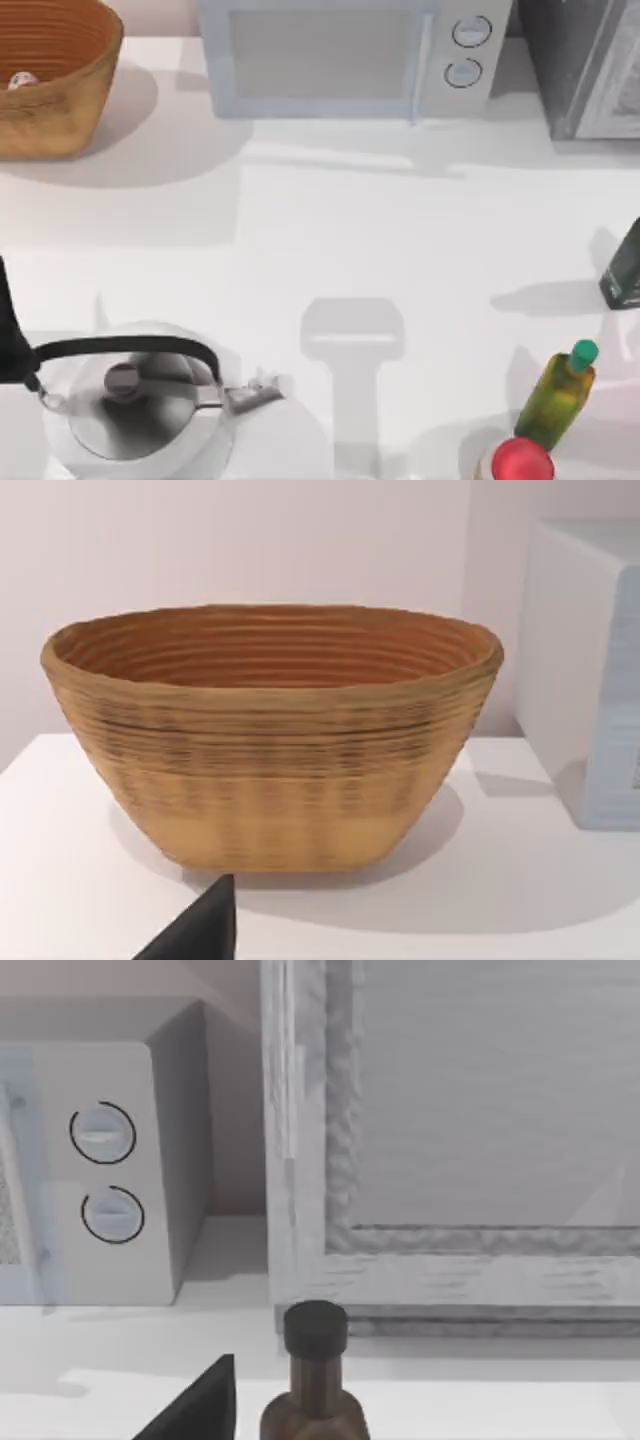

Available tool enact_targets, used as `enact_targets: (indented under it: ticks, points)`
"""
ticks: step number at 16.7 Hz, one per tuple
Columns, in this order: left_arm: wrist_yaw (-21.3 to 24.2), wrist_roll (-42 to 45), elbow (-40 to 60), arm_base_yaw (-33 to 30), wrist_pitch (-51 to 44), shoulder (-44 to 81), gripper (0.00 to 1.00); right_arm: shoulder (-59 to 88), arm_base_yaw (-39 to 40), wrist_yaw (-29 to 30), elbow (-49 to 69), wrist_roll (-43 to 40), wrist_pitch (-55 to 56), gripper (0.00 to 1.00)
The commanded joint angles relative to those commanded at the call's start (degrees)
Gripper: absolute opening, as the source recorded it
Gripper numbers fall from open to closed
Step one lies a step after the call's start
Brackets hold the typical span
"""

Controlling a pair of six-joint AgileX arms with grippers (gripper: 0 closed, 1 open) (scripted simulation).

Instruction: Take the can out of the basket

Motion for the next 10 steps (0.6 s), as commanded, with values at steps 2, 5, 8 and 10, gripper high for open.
enact_targets:
  ticks: [2, 5, 8, 10]
  points:
    - [0.00, 0.00, 0.00, 0.00, 0.00, 0.00, 1.00, 0.00, 0.00, 0.00, 0.00, 0.00, 0.00, 1.00]
    - [0.12, 0.29, 3.10, 0.46, -0.64, 2.28, 1.00, 0.00, 0.00, 0.00, 0.00, 0.00, 0.00, 1.00]
    - [0.89, 0.81, 11.41, 1.18, -2.72, 8.40, 1.00, 0.00, 0.00, 0.00, 0.00, 0.00, 0.00, 1.00]
    - [1.83, 1.15, 19.54, 1.58, -5.10, 14.44, 1.00, 0.00, 0.00, 0.00, 0.00, 0.00, 0.00, 1.00]
